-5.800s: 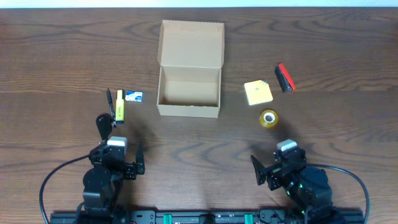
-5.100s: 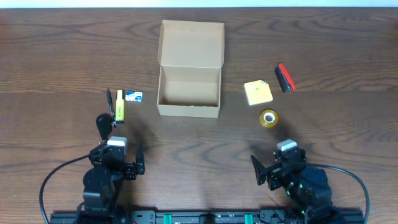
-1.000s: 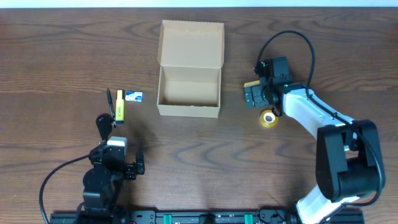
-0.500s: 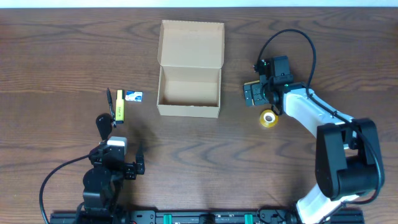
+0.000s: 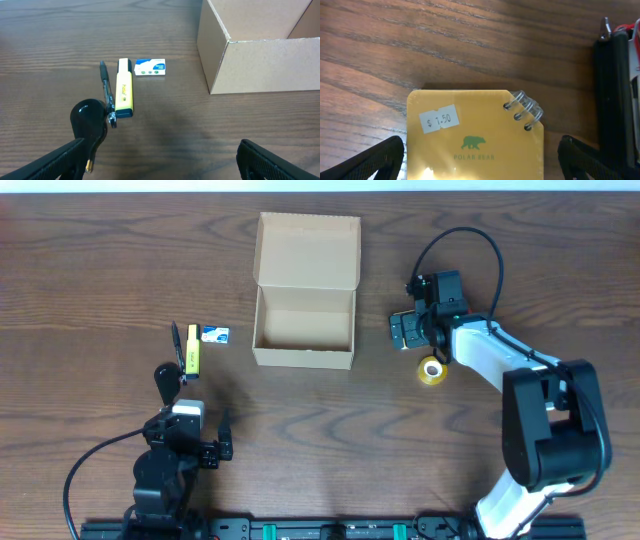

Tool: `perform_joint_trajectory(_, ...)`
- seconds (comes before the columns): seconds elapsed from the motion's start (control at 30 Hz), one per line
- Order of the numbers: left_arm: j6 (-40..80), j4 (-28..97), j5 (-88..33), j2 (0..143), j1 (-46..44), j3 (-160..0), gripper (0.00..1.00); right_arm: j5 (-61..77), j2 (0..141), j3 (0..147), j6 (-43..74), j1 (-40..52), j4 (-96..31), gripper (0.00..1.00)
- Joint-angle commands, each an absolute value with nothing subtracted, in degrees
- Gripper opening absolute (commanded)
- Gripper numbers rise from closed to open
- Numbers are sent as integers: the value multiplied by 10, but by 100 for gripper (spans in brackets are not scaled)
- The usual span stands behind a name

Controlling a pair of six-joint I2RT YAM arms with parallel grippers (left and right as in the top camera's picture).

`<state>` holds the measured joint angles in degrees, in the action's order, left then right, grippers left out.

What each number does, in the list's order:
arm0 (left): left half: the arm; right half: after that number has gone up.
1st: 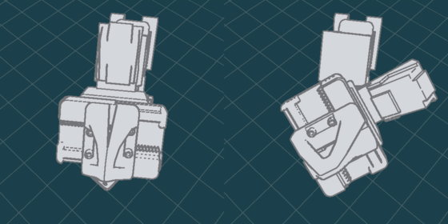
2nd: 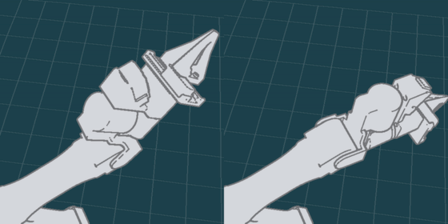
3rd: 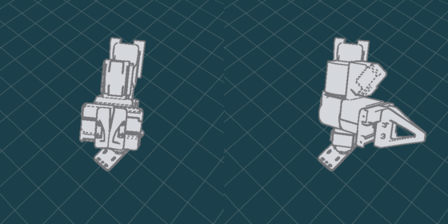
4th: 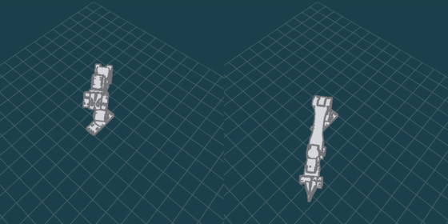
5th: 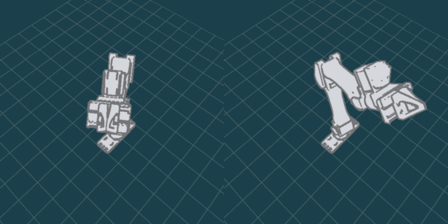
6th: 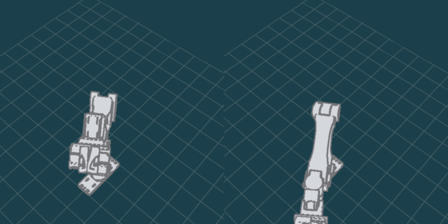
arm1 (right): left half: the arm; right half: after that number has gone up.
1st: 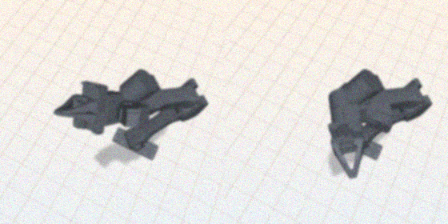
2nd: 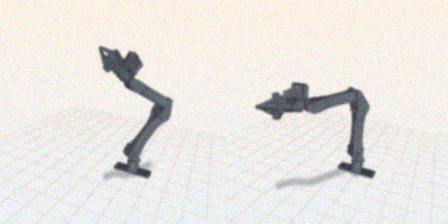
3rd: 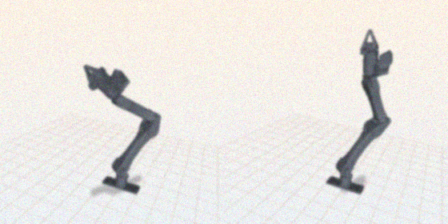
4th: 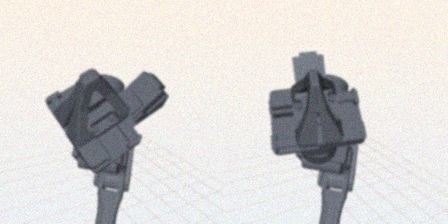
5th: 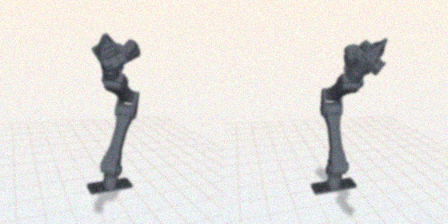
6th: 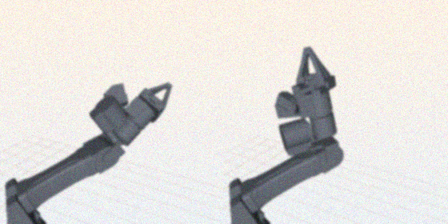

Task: Pack container
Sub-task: 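Lower the right gripper and grasp the yellow notepad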

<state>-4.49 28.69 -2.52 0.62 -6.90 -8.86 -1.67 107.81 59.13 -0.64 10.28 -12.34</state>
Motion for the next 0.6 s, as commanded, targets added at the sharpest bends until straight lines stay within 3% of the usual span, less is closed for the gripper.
perform_joint_trajectory(0.0, -47, 287, -15, 2, -67, -80, 95, -13, 1099, 601, -2, 101, -122, 99)
perform_joint_trajectory(0.23, -47, 287, -15, 2, -67, -80, 95, -13, 1102, 601, 7, 101, -110, 96)
perform_joint_trajectory(0.57, -47, 287, -15, 2, -67, -80, 95, -12, 1105, 601, 8, 101, -104, 58)
